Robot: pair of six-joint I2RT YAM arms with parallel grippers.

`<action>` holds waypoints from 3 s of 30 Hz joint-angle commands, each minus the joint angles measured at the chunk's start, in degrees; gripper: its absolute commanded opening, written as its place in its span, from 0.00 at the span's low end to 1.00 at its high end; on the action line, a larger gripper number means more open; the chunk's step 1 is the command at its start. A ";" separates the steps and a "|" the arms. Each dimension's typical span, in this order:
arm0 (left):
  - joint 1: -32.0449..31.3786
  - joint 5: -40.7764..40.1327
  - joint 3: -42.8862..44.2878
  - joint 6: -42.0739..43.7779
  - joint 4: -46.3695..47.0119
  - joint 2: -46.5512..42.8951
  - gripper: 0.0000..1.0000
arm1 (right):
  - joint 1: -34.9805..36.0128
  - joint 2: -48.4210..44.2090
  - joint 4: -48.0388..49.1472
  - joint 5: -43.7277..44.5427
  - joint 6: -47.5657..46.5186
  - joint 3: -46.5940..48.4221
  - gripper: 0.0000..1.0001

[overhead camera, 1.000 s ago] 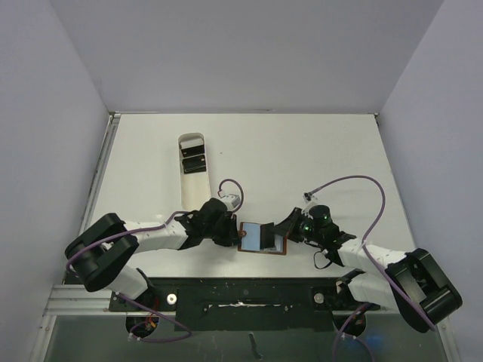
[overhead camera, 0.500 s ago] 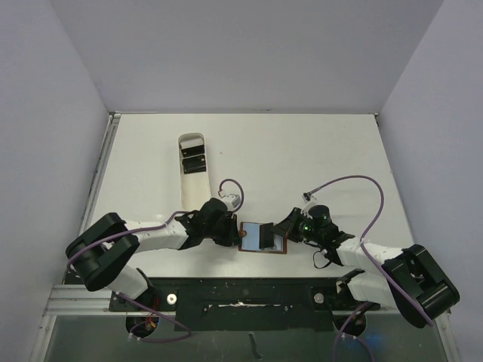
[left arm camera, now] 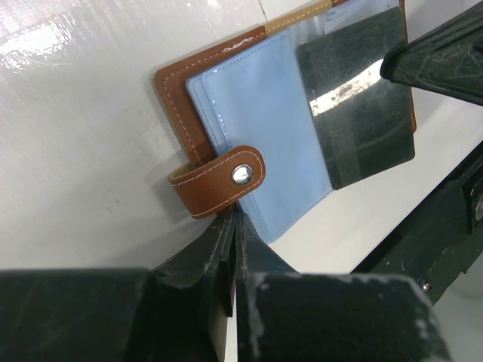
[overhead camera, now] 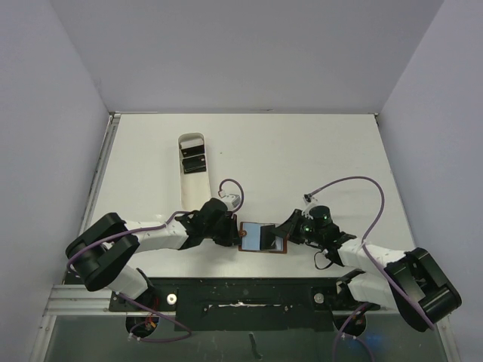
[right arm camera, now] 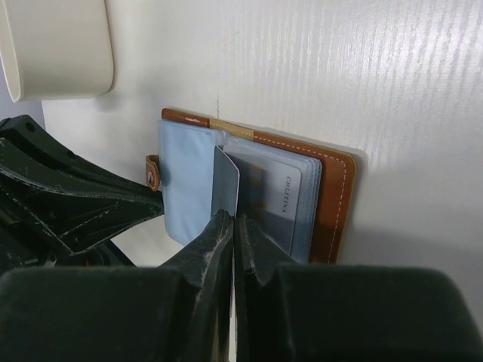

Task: Put the credit cards into the card holder
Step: Insert the credit card into the card holder.

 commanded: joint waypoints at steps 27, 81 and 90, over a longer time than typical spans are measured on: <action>-0.21 -3.09 2.08 0.68 -2.84 0.92 0.00 | -0.65 4.98 0.44 -0.17 -6.00 2.85 0.00; -1.51 -3.15 -2.56 -5.69 2.80 -0.57 0.00 | 1.99 7.73 10.53 2.53 -5.92 0.52 0.00; -1.70 -3.46 -2.30 -5.83 3.08 -1.02 0.00 | 3.98 5.74 -0.14 5.25 -6.04 4.28 0.23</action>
